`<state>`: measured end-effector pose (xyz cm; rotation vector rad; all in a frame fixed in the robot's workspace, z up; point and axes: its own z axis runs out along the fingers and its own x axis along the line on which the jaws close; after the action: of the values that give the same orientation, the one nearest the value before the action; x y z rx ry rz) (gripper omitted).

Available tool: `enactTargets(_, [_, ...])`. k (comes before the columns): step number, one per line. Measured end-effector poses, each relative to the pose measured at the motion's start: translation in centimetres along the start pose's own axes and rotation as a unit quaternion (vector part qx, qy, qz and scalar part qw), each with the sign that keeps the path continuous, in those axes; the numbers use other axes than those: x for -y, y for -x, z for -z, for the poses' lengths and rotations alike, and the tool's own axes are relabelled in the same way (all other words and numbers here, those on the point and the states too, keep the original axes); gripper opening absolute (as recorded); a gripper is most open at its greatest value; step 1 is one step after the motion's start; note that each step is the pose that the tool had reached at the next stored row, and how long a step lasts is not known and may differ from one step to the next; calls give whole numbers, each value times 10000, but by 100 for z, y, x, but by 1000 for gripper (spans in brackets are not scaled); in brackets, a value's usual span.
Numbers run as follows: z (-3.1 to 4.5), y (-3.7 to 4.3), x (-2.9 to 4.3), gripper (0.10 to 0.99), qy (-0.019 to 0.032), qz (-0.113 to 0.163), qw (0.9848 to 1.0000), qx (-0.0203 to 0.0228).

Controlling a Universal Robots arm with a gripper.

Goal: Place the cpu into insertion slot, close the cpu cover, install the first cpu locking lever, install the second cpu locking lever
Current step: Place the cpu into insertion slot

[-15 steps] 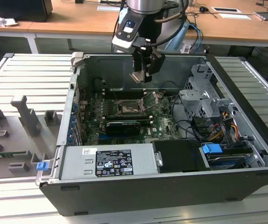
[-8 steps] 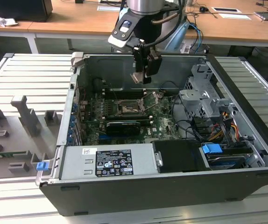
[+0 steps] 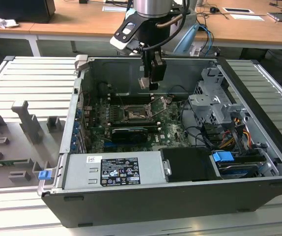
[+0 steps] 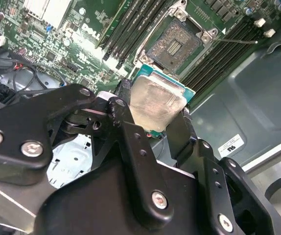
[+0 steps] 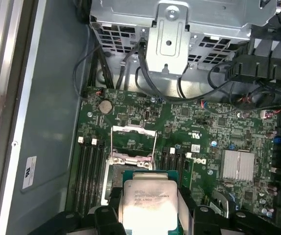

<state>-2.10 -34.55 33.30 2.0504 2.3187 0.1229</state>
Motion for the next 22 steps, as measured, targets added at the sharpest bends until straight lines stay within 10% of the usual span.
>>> enactTargets(22, [-89, 2, 8, 529, 1, -90, 10000, 15])
